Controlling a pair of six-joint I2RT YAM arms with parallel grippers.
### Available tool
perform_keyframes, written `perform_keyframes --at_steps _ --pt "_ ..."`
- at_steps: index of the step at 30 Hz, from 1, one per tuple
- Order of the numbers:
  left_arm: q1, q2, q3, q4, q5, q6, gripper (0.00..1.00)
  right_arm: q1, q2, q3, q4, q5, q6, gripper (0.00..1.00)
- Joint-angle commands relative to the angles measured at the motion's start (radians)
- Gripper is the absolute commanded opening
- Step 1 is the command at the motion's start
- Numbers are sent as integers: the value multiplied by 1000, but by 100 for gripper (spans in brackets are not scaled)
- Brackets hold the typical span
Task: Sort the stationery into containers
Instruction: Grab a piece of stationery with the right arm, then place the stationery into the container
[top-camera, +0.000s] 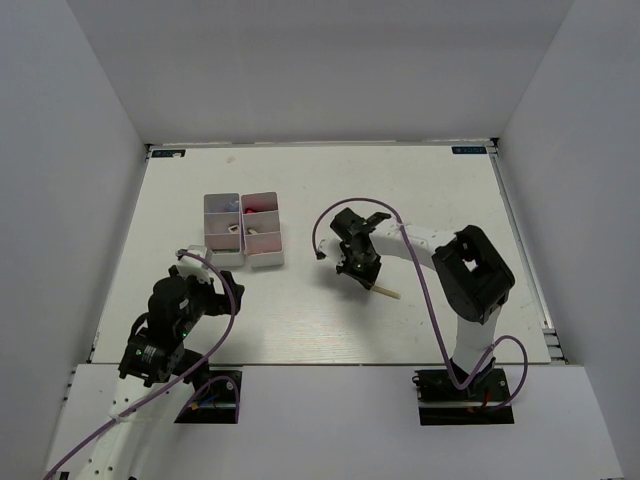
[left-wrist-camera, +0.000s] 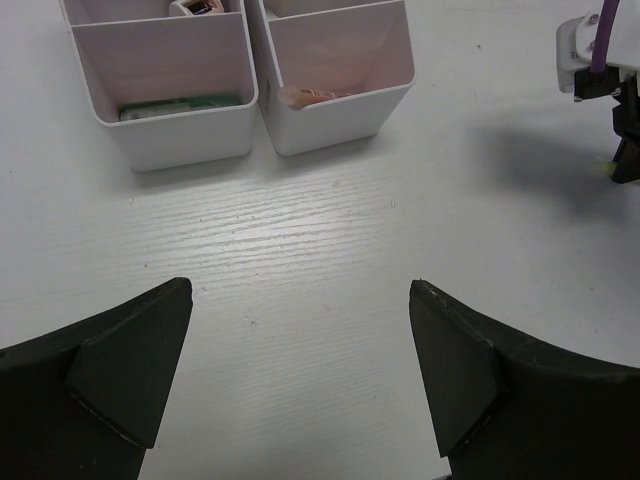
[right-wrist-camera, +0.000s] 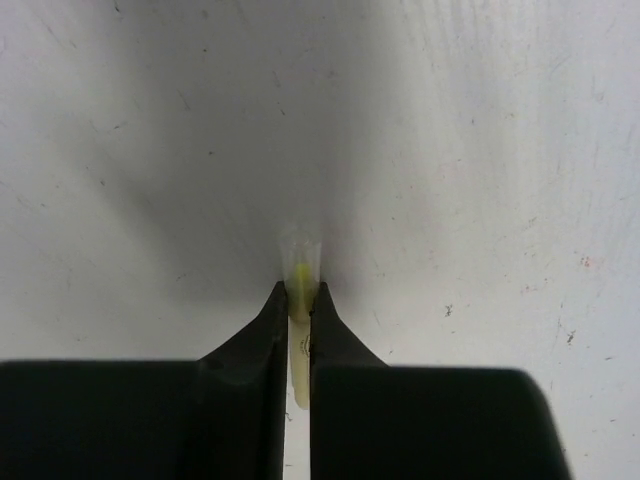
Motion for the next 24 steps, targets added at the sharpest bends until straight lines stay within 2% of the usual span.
perform_keyframes --at_steps 1,6,13,16,20,24 --pt "-3 -7 8 -4 4 3 100 6 79 -31 5 -29 6 0" --pt "-3 -7 6 -3 4 2 100 9 64 10 -30 -30 0 0" --pt "-1 -19 5 -1 -8 2 100 10 29 228 -176 -112 -37 0" --pt "-2 -27 2 1 -7 2 100 20 56 460 -257 -173 -40 0" --pt "-1 -31 0 5 -10 2 100 44 114 674 -360 -227 -43 0" --pt "-1 -33 -1 5 -8 2 100 88 179 873 -360 -286 -39 0"
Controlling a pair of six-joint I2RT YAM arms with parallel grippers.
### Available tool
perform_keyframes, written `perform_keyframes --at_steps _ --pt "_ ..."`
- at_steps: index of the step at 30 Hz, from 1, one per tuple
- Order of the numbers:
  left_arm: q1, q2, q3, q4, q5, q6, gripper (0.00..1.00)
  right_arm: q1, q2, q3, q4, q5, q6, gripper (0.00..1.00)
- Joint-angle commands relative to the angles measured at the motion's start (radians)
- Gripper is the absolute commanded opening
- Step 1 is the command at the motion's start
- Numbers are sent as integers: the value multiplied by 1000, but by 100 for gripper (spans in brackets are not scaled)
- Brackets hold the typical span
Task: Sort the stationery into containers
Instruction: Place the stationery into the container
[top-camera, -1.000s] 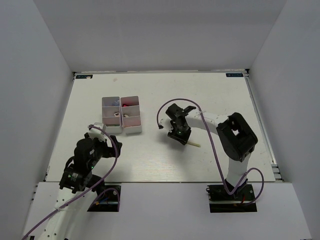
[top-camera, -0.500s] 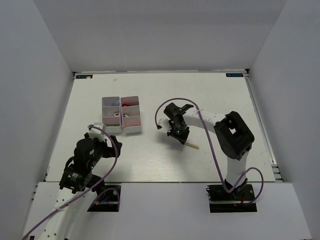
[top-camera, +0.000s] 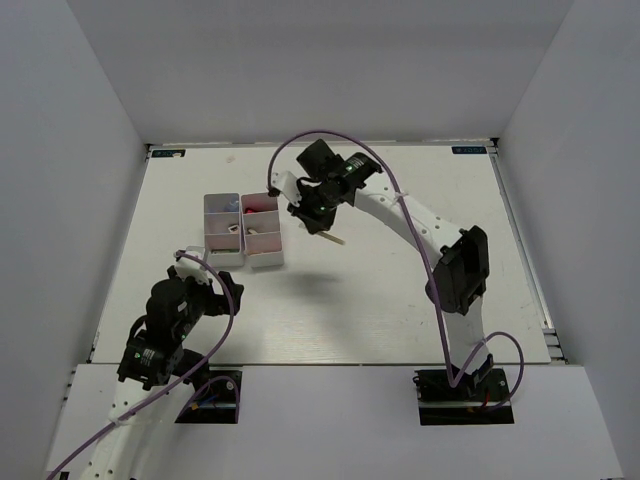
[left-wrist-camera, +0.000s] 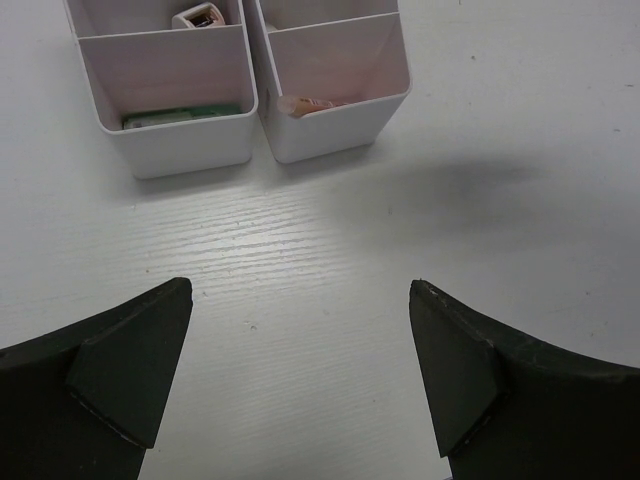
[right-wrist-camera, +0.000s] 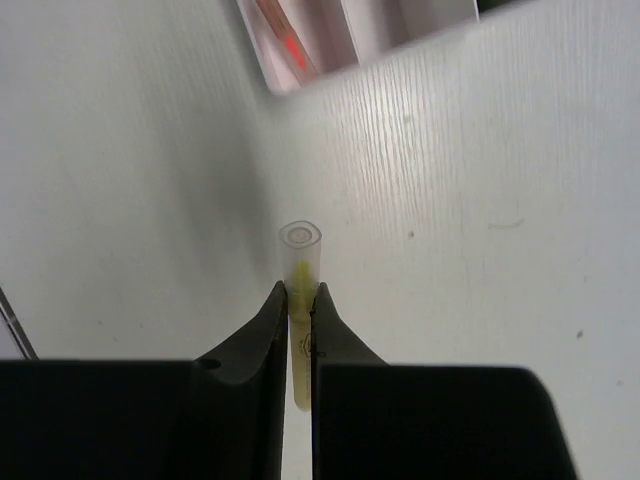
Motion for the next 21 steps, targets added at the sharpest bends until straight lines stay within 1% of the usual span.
perform_keyframes --at_steps 1,2,3,4,5,6,7,8,9,11,12,14,15,21 --pt "-4 -11 -1 7 -9 2 100 44 54 119 -75 -97 -7 0" --pt "-1 -14 -3 4 -7 2 100 56 55 127 -22 -132 -4 0" --pt "-1 -14 -4 4 -7 3 100 70 52 125 -3 -154 -4 0" --pt "-2 -14 -6 7 -31 2 100 73 45 119 53 -175 8 0" --pt "-3 -14 -3 7 -30 3 100 77 42 93 117 -241 16 0" --pt "-1 -14 -3 7 -32 2 100 82 22 66 150 -266 21 0" --pt "-1 -17 -4 4 -35 2 100 85 17 27 231 -291 34 0" --pt "-1 -14 -4 6 -35 2 100 87 11 12 277 -335 36 0" --pt "-2 -14 -3 4 -39 3 100 88 5 -19 393 -372 39 0" --pt "-4 -12 -4 4 -42 2 100 91 3 -53 466 -419 44 0" --pt "-1 3 -4 4 -42 2 100 91 12 -57 548 -433 44 0" --pt "-4 -11 -3 4 -42 0 100 90 43 -24 579 -462 62 0" --pt "-1 -12 -4 1 -42 3 100 87 67 -4 622 -499 71 0" --pt "-1 -14 -3 4 -33 8 100 83 135 15 736 -521 97 0"
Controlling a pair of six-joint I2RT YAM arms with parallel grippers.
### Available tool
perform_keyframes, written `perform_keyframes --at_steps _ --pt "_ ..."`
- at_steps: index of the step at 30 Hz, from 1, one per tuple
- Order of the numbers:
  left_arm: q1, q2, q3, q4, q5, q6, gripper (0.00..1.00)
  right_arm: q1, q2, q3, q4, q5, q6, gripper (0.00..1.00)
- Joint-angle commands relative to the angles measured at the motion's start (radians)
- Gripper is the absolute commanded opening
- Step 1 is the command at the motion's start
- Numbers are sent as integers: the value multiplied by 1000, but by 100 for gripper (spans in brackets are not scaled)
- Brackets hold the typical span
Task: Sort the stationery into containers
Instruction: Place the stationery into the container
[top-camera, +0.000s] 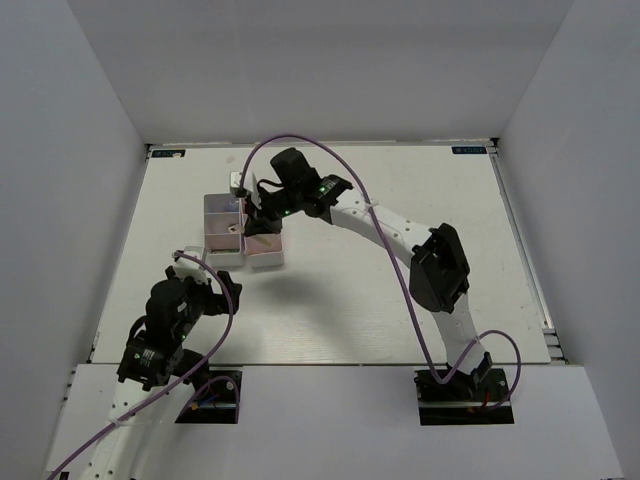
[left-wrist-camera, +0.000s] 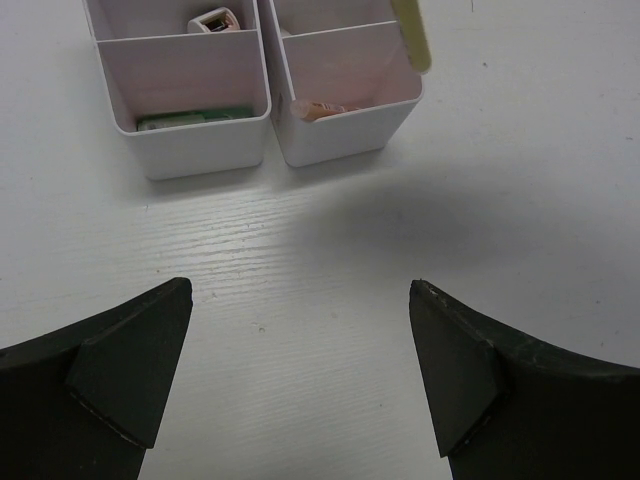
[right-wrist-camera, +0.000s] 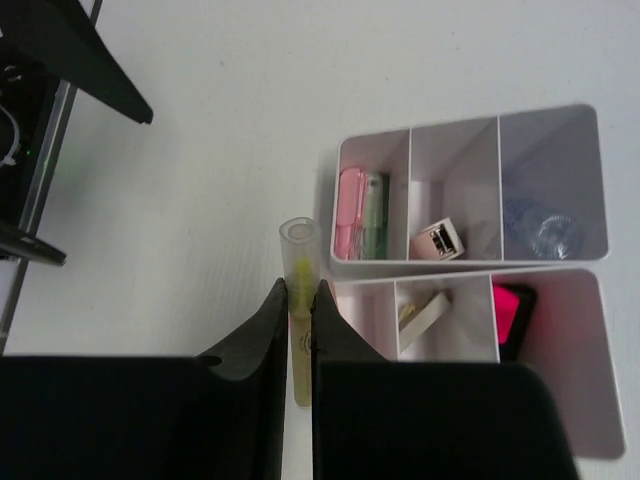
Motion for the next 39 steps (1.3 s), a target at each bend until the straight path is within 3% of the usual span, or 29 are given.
perform_keyframes --at_steps 1,13,15,20,22,25,27,28,29,30,31,32,33,35,36,37,38,39 --pt "-2 -7 -4 7 -2 7 100 -4 37 42 158 -68 27 0" --pt "-2 -9 -3 7 9 10 100 -26 100 -4 187 -45 -65 0" --pt "-1 -9 -1 6 7 7 100 -30 91 -31 172 -34 -88 13" --pt "-3 -10 -1 6 6 7 100 -43 83 -56 153 -6 -108 25" --pt "-1 -10 -3 7 3 7 100 -49 82 -61 144 -3 -105 45" --pt "-1 -13 -3 4 -3 7 100 -53 51 -78 129 -17 -105 62" --pt "-1 -12 -6 6 -5 6 100 -53 23 -73 107 -46 -94 65" --pt "-1 -13 -4 4 -5 6 100 -53 0 -70 101 -52 -84 62" --pt "-1 -10 -4 7 -6 6 97 -52 -9 -62 94 -55 -70 56" --pt "-1 -13 -7 7 -6 4 93 -53 -33 -41 62 -36 -29 41" --pt "-2 -13 -7 10 -5 4 87 -52 -55 -12 45 -5 -1 10" --pt "-3 -13 -10 15 -3 4 55 -50 -69 13 13 47 103 0" --pt "-3 -12 -12 16 -8 0 33 -49 -101 28 -39 220 132 0" --pt "-3 -10 -12 13 -45 -19 0 -55 -151 36 -104 317 189 0" --pt "-3 -3 -12 10 -57 -23 0 -62 -191 28 -123 469 200 22" --pt "-3 2 -12 9 -75 -28 0 -76 -231 21 -197 510 208 57" --pt "1 5 -10 7 -86 -39 26 -102 -248 -49 -221 544 214 90" --pt "-4 25 -3 -4 -123 -42 61 -128 -320 -83 -244 643 214 91"
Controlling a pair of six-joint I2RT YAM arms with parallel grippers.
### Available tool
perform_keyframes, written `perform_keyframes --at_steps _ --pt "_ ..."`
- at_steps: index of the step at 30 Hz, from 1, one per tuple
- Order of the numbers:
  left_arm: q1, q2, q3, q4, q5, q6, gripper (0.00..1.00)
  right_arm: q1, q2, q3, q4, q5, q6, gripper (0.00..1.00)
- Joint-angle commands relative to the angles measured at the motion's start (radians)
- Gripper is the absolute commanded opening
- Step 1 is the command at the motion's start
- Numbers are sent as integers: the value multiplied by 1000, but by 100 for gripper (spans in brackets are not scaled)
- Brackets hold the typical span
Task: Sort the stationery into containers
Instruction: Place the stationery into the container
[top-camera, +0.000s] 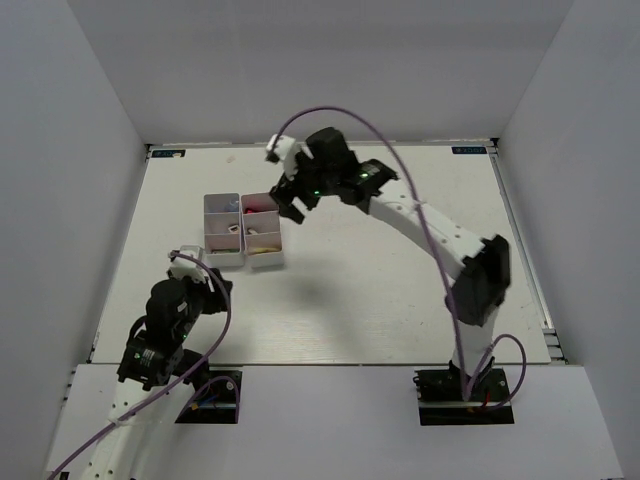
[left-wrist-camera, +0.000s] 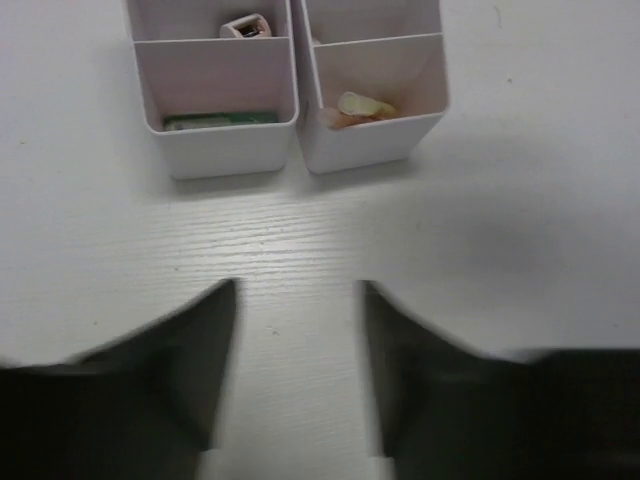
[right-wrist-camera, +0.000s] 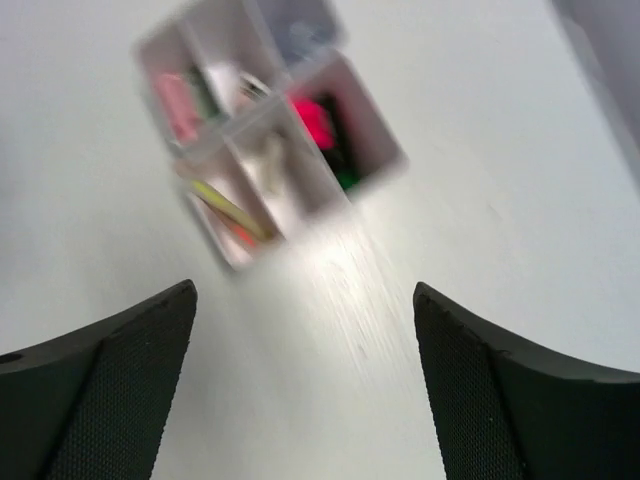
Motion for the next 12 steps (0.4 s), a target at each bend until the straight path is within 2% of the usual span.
perform_keyframes --at_steps 1,2,3,5,6,8,9,11,12 --pt "-1 34 1 -15 -88 -43 88 -74 -188 -118 -181 364 90 91" --pt "-2 56 7 -19 -100 -52 100 -83 -210 -190 -204 395 92 91" --pt "-1 67 10 -32 -129 -53 100 -104 -283 -227 -221 556 115 91" --pt "-3 85 18 -35 -142 -63 100 -109 -333 -401 -215 700 133 91" --pt "-3 88 18 -37 -139 -60 100 -109 -422 -487 -220 754 130 91" --pt "-3 100 16 -32 -128 -56 100 -121 -509 -676 -69 788 115 91" --pt "-1 103 18 -35 -120 -58 100 -129 -666 -812 -30 773 56 91" --pt "-3 104 15 -32 -108 -55 100 -129 -804 -919 74 793 32 91" --pt "-1 105 13 -31 -100 -52 100 -129 -825 -991 58 793 81 91"
